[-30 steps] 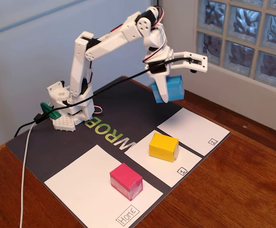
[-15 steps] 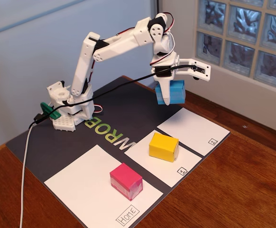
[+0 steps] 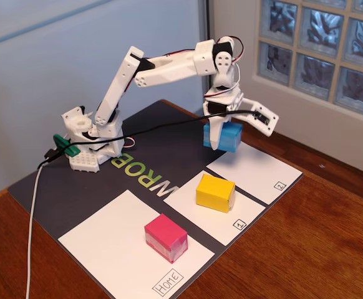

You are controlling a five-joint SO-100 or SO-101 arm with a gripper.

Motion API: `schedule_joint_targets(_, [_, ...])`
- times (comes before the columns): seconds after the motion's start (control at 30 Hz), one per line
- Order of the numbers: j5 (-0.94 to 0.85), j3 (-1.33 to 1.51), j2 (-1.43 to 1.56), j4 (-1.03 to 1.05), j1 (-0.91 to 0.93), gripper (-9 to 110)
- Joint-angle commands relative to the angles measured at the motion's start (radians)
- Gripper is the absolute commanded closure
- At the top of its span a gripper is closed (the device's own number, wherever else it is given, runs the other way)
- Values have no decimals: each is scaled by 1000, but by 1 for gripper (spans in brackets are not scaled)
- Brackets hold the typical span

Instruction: Move box blue to zone 2

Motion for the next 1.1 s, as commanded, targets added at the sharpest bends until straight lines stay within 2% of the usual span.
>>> schedule_joint_targets(0.0, [18,-21,-2,-6,-8,102])
schedule_joint_targets(0.27, [23,-135,-112,-35,-8,102])
schedule_joint_targets(1.07, [14,-130,-221,-380,-18,102])
